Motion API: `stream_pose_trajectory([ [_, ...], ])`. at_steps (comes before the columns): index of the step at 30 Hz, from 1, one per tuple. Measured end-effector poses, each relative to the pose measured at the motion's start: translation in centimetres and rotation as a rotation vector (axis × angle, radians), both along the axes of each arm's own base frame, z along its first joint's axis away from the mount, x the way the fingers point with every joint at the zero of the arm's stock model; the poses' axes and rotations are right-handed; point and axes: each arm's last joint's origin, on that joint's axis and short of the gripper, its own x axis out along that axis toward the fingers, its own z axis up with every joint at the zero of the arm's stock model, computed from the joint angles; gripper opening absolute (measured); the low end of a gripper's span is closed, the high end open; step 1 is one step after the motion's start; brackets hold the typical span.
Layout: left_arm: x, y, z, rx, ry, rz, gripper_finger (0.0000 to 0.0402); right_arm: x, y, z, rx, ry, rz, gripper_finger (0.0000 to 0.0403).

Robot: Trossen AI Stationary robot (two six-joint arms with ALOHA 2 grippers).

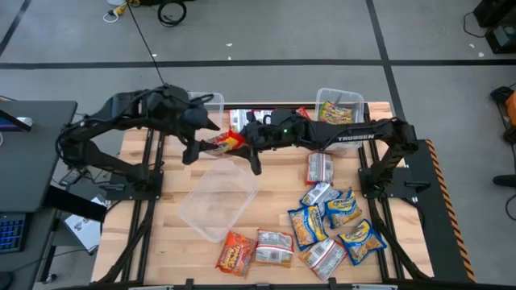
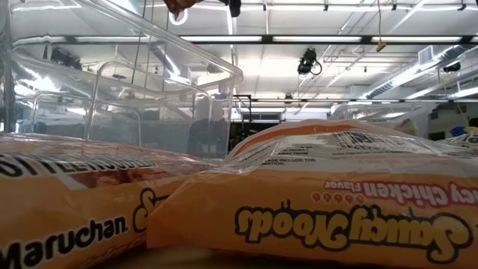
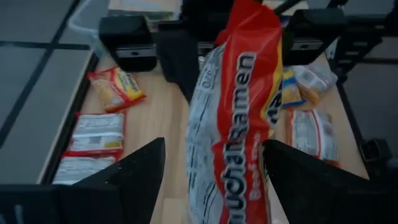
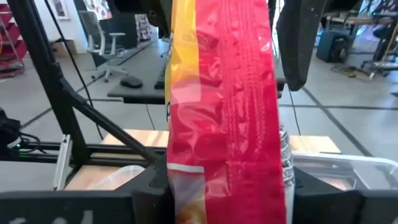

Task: Sort Maruchan noodles
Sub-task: Adjust the orange noodle pack in the top left transparent bin

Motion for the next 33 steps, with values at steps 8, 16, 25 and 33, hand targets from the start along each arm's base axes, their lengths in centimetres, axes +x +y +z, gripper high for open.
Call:
stream_pose_trajectory([
  [8,2.6,-0.3,-3.0,0.057,0.226,-0.036,0.0249,0.1,-0.3,-0.1,0.004,-0.007,-0.029,0.0148],
  [16,2.1,1.0,-3.4,0.089,0.287,-0.005,0.0130,-0.1,-0.4,0.0,-0.006,0.012,-0.101,0.0193],
  [25,-1.6,6.2,-4.0,0.231,0.544,0.171,0.0130,-2.9,-0.3,1.3,-0.087,0.140,-0.181,0.0284],
  [33,-2.8,11.7,-10.2,0.219,0.747,0.213,0.0130,-4.7,2.2,1.9,-0.048,0.223,-0.166,0.0297],
])
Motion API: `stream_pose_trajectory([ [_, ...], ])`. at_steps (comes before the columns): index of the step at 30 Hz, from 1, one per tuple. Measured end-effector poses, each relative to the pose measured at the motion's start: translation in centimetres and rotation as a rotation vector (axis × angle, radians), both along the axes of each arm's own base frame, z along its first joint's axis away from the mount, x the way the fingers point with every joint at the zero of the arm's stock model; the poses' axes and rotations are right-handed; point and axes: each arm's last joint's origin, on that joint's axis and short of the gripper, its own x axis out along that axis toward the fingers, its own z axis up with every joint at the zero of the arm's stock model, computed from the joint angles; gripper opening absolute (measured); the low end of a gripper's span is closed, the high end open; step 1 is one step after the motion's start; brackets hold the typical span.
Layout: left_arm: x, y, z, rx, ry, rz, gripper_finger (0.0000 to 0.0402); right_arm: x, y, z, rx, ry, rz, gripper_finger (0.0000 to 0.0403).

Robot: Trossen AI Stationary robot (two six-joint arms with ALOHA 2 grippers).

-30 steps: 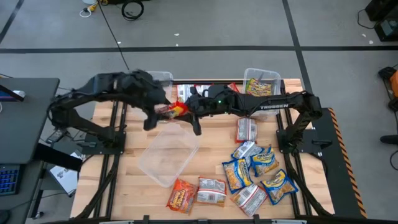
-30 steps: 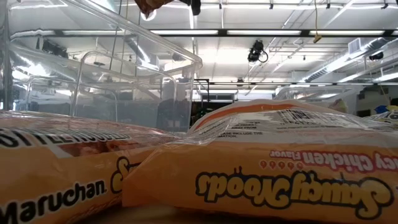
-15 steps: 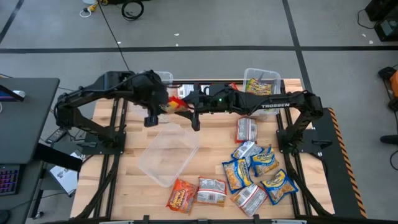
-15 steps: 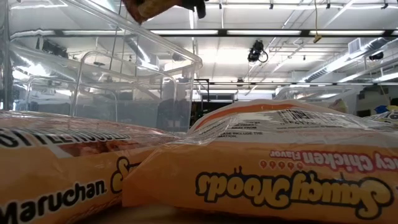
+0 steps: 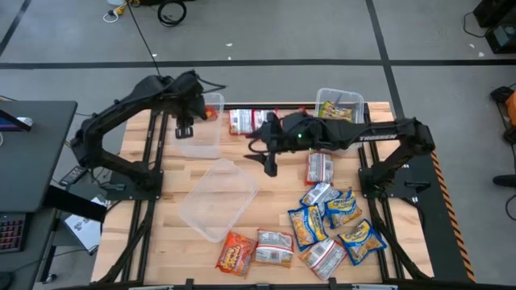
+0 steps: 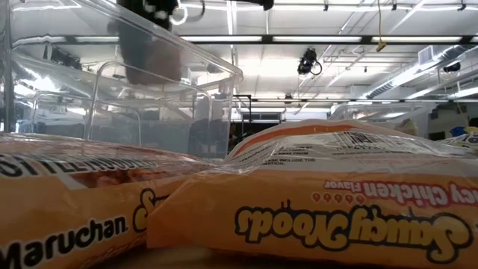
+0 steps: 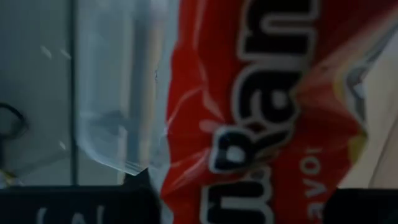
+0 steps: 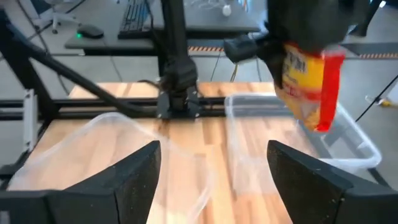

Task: Sort Maruchan noodles
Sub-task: Adjust the orange noodle pack in the top left transparent bin

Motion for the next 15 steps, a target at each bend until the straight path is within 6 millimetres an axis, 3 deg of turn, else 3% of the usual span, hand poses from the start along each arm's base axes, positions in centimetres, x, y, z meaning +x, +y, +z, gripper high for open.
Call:
stream_pose_trajectory([
  [7,-0.7,1.7,-7.6,-0.028,0.123,-0.044,0.0130,-0.5,2.5,-0.2,0.036,0.044,0.024,0.0289],
  [15,-1.0,3.6,-10.7,-0.073,0.058,-0.012,0.0130,-0.5,2.8,-0.2,0.091,0.038,0.009,0.0289],
])
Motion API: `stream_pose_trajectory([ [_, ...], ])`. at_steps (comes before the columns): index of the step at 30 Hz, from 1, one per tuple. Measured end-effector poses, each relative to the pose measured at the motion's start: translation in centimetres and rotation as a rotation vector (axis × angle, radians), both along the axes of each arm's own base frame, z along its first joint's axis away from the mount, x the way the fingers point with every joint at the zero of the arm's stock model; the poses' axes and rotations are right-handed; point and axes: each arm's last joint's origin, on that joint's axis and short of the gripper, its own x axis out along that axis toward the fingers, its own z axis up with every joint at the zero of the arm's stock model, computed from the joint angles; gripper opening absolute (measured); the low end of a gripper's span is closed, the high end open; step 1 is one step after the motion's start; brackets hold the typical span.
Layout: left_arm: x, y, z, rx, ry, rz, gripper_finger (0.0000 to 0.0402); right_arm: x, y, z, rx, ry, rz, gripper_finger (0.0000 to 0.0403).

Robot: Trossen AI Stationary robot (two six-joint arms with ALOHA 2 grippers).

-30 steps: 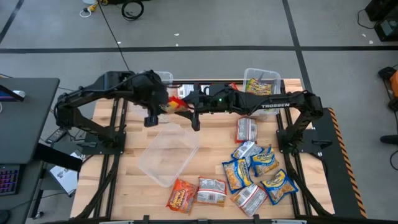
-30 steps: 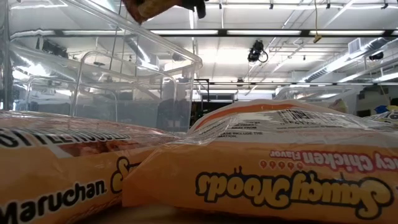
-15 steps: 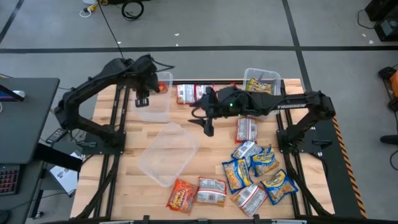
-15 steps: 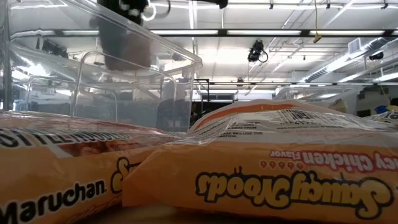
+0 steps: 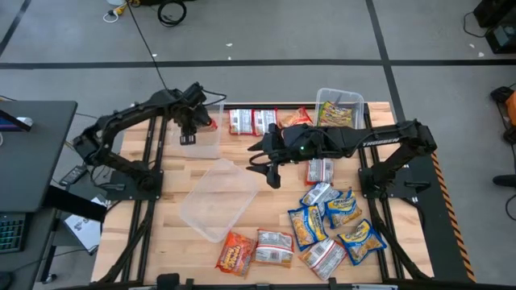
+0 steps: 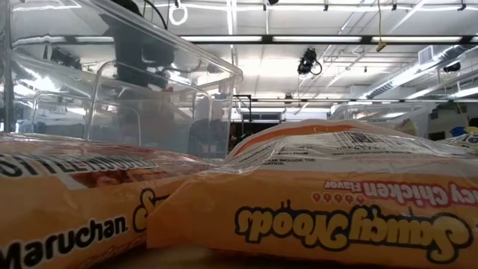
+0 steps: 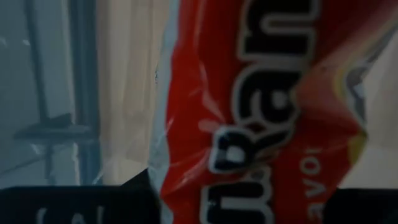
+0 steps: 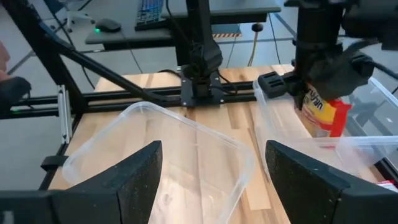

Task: Sort Maruchan noodles
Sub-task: Adjust the orange noodle pack in the top left transparent bin

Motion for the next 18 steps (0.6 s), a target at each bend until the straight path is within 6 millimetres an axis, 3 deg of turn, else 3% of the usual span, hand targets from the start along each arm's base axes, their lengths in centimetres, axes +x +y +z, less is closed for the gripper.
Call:
stream_pose_trajectory([
  [5,0.3,2.6,-1.1,-0.066,0.033,0.014,0.0130,0.1,-0.4,0.1,0.004,-0.012,-0.014,0.0289],
  [13,1.8,6.2,-5.1,-0.081,0.068,0.018,0.0130,0.1,-0.8,0.1,0.038,-0.017,-0.073,0.0289],
  [18,2.3,7.2,-7.0,-0.040,0.128,0.059,0.0143,0.0,-0.4,0.0,0.051,-0.005,-0.092,0.0289],
])
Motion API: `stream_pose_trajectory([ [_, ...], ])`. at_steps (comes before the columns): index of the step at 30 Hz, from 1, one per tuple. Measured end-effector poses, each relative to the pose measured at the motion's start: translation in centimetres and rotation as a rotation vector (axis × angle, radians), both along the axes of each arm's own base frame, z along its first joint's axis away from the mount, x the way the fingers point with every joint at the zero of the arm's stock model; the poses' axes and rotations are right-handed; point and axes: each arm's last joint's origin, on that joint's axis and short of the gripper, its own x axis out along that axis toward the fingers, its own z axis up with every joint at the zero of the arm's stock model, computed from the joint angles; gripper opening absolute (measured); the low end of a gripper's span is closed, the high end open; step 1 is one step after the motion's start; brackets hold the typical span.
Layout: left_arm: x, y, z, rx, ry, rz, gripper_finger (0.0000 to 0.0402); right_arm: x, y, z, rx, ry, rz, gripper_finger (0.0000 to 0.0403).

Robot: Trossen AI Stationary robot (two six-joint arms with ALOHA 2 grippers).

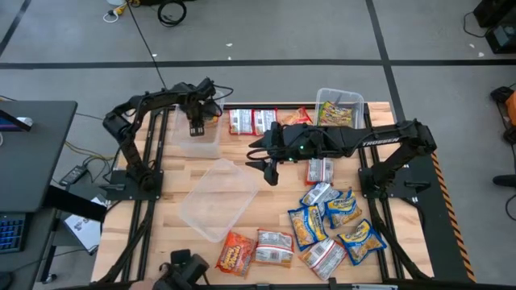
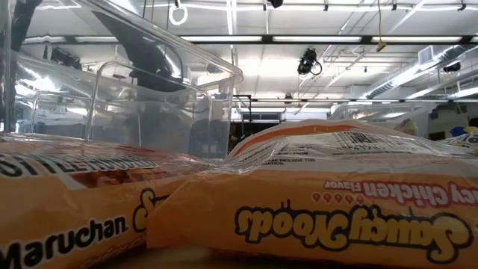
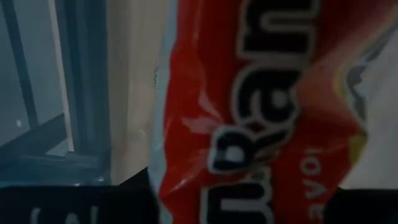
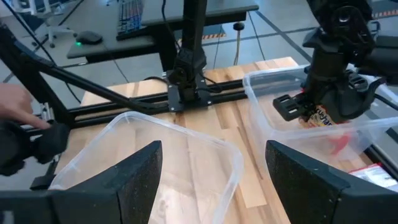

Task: Sort Maruchan noodles
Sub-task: Adjust the orange noodle pack in the top left transparent bin

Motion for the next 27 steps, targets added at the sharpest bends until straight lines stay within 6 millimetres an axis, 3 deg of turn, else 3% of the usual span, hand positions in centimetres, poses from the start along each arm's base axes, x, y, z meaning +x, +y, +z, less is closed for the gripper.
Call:
stream_pose_trajectory([
  [9,-0.1,0.3,-0.1,0.052,0.041,0.061,0.0187,0.0,0.1,-0.1,0.003,0.013,0.005,0.0289],
  [14,-0.4,0.1,0.7,0.079,0.032,0.106,0.0206,0.0,0.0,-0.1,0.000,0.014,0.011,0.0289],
  [27,-0.6,2.1,2.8,0.325,-0.123,0.302,0.0210,-0.1,0.3,-0.2,0.041,0.015,-0.001,0.0289],
])
